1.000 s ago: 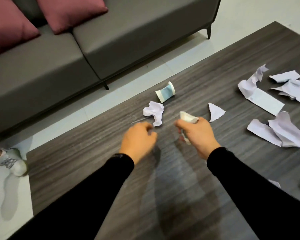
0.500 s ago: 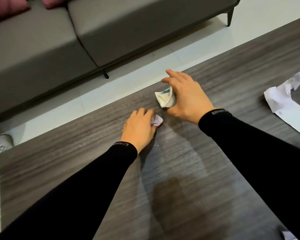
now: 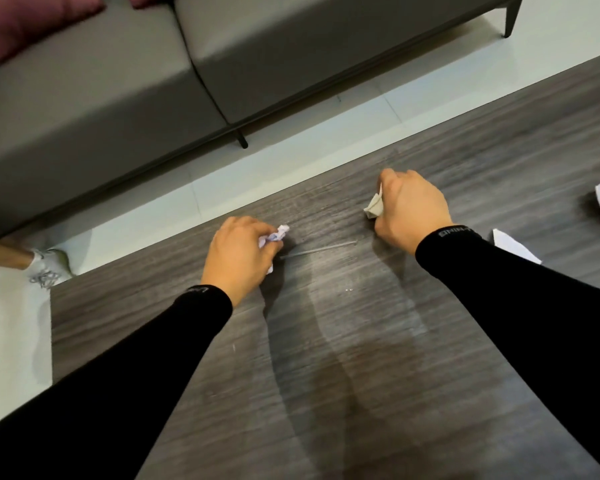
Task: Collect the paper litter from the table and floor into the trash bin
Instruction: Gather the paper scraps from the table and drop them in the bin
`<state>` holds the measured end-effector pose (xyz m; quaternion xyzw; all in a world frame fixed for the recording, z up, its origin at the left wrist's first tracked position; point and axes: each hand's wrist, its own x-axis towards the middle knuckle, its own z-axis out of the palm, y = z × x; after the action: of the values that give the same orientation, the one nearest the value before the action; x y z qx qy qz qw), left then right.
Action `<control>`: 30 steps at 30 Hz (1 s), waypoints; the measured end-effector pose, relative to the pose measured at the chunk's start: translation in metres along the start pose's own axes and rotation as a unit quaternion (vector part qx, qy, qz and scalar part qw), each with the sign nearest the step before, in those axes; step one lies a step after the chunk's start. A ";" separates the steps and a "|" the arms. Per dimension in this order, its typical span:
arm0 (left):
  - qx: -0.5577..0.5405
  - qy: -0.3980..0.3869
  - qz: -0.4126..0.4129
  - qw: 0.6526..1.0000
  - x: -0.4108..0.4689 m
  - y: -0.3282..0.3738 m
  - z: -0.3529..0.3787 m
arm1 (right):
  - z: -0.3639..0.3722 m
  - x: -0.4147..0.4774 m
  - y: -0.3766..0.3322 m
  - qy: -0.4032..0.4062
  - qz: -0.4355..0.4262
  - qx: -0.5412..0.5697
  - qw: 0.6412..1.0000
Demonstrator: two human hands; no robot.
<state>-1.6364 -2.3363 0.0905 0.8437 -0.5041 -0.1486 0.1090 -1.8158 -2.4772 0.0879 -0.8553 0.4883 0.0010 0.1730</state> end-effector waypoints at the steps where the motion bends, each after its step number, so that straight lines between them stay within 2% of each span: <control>1: 0.000 0.031 0.010 0.999 0.000 0.004 0.003 | -0.001 -0.003 0.003 0.014 0.010 0.020 1.000; 3: 0.018 0.045 0.045 0.998 -0.001 0.011 0.011 | -0.002 -0.012 0.009 0.042 0.023 0.052 0.998; 6: 0.098 -0.052 0.122 0.986 -0.007 0.021 0.027 | -0.001 -0.026 0.018 0.070 0.034 0.079 0.994; 12: 0.120 -0.125 0.148 0.974 -0.003 0.021 0.024 | 0.008 -0.041 0.028 0.069 0.035 0.101 0.992; 18: 0.162 -0.107 0.154 0.969 -0.004 0.030 0.029 | 0.004 -0.051 0.032 0.066 0.023 0.123 0.990; 22: 0.216 -0.149 0.152 0.953 -0.006 0.039 0.027 | 0.004 -0.059 0.032 0.069 0.037 0.145 0.986; 26: 0.116 -0.109 0.123 0.980 -0.013 0.057 0.013 | -0.004 -0.072 0.029 0.090 0.074 0.217 0.969; 30: 0.019 -0.138 0.102 0.985 -0.025 0.094 -0.007 | -0.026 -0.106 0.035 0.134 0.133 0.279 0.942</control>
<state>-1.7225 -2.3577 0.1320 0.7612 -0.6006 -0.2419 0.0369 -1.9047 -2.4125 0.1204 -0.6921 0.5972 -0.2267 0.3361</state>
